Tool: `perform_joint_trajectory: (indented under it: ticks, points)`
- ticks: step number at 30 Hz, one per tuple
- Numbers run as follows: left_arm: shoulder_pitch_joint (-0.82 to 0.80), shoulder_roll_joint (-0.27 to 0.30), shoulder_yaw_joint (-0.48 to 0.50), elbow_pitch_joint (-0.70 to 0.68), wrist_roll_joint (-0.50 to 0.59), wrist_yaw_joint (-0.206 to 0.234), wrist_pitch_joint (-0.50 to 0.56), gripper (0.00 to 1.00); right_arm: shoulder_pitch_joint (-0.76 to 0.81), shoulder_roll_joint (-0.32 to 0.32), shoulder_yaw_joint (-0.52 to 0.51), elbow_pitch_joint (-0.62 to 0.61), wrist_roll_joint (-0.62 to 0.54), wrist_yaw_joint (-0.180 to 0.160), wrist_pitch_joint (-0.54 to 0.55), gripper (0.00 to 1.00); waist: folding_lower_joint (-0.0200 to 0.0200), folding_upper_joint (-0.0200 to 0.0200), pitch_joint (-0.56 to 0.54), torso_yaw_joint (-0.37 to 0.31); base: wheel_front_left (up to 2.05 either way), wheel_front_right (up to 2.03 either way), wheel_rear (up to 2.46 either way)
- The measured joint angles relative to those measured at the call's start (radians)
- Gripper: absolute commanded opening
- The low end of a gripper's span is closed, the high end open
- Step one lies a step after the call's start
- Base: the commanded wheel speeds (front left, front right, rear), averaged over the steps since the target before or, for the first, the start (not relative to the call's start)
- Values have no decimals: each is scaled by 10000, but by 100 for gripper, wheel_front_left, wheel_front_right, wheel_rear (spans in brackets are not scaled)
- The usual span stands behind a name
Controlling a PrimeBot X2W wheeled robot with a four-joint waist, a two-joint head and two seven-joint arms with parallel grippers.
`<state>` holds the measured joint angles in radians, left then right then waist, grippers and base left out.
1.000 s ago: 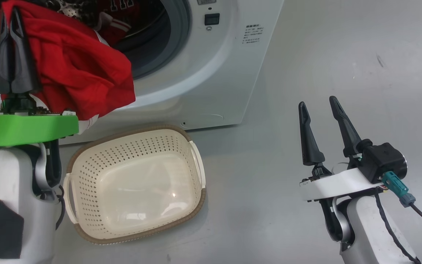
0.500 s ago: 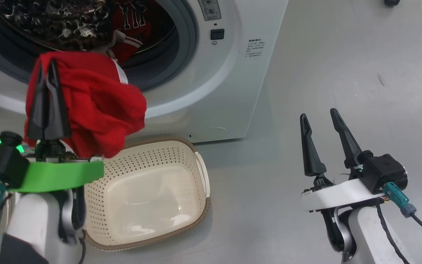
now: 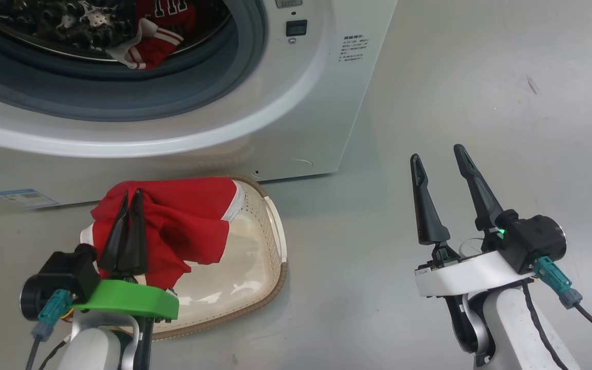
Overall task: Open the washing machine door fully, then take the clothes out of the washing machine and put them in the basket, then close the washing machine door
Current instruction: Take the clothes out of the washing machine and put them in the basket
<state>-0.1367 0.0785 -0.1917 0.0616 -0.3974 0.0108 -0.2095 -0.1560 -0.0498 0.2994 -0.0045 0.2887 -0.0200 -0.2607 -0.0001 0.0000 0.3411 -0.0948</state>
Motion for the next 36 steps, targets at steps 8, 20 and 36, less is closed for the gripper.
perform_joint_trajectory:
  ticks: [8,20,36]
  points:
    - [-50,192,-25,1285,-121,-167,543,0,-197,0,267,-550,12,-94,0,100,0,0,836,-328,0,0,0]
    - [-1779,738,502,3032,-332,-180,1459,0,-703,-2,637,-1327,291,-370,0,100,1,0,2396,-1107,0,0,0]
    - [-3569,951,364,5718,-339,-474,2322,0,-1565,0,965,-1354,309,-531,0,100,1,0,4085,-1649,0,0,0]
